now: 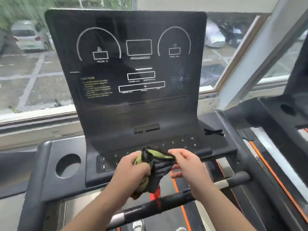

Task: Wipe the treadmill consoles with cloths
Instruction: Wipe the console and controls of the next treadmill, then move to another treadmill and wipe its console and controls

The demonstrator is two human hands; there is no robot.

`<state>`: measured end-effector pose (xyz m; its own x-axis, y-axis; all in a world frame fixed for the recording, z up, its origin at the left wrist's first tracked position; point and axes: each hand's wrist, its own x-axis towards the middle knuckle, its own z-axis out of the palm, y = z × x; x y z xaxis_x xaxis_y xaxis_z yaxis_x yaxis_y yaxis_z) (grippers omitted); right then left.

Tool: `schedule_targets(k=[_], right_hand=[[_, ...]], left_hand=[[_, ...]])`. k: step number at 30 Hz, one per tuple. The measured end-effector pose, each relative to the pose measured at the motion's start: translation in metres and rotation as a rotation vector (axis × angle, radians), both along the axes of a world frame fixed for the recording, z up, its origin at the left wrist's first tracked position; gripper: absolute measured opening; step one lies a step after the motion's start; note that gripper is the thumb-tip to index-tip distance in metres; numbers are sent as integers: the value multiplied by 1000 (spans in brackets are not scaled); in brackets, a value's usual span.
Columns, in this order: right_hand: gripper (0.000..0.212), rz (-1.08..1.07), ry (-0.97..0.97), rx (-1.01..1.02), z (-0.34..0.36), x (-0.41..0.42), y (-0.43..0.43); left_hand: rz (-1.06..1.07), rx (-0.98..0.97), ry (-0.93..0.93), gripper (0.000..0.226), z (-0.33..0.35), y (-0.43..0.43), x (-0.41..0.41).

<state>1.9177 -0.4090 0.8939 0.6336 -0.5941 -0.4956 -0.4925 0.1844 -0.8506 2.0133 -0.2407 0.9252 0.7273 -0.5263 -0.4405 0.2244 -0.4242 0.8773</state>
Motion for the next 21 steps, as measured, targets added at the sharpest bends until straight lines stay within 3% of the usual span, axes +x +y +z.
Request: schedule_targets(k=[4,11,16,21], right_hand=[[32,44,20,144,9,-45,-6],[64,-225,-85,278,43,-142,-48],[27,-291,-241,150,54,-253,-87],[46,-638,-297,88,55,-377,-124]], left_hand=[[14,-69,100,21,6,-30,-50],[36,-102,162,7,6,-98,-143],[-172,-183,234,14,18,-165,-235],[-455,-184,330,28,19,-225,-337]])
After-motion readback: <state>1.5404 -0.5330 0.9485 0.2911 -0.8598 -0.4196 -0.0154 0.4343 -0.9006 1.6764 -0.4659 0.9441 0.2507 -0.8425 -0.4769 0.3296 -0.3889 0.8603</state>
